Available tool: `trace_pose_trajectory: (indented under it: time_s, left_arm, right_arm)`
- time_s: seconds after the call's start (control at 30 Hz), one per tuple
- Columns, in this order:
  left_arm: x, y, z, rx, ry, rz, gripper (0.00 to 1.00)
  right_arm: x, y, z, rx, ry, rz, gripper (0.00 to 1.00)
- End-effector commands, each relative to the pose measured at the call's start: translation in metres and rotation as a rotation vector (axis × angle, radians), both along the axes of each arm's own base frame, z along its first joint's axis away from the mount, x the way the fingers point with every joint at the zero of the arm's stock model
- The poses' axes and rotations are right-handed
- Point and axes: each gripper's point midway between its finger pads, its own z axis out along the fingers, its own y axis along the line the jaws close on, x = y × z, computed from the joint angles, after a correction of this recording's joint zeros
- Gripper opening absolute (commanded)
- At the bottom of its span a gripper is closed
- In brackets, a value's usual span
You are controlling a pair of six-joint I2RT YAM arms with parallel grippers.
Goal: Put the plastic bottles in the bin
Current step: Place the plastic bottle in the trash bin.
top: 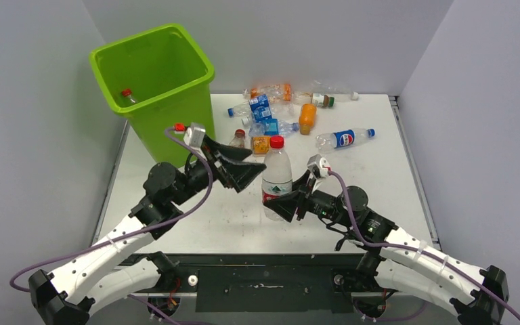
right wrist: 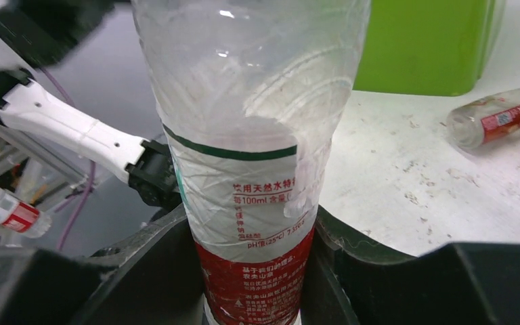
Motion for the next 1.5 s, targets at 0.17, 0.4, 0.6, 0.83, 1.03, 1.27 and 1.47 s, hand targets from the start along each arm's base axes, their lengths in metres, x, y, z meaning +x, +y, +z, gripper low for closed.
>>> trace_pose_trajectory:
  time_s: [0.17,0.4,0.6,0.83,1.03,1.27,1.47]
  left_arm:
    - [0.052,0.0,0.04,0.221,0.042,0.174,0.97]
    - [0.055,-0.016,0.024,0.302,0.073,0.104,0.9]
    - [0.044,-0.027,0.026,0.272,0.053,0.023,0.84]
    - [0.032,-0.036,0.025,0.276,0.022,-0.046,0.86]
    - [0.032,-0.041,0.008,0.317,0.041,-0.063,0.54]
    - [0.033,-0.039,0.016,0.308,0.011,-0.053,0.0]
    - [0.067,0.022,0.074,0.311,-0.119,0.27,0.0]
  right_arm:
    - [0.009,-0.005,-0.019,-0.144,-0.082,-0.119,0.31]
    - [0.011,-0.003,-0.019,-0.152,-0.094,-0.131,0.31]
    - [0.012,0.0,-0.023,-0.17,-0.094,-0.131,0.31]
    - [0.014,0.0,-0.024,-0.165,-0.086,-0.14,0.31]
    - [0.014,0.0,-0.019,-0.153,-0.085,-0.143,0.31]
    - [0.013,-0.001,-0.014,-0.148,-0.068,-0.148,0.77]
    - [0.009,-0.023,0.023,-0.117,-0.077,-0.196,0.9]
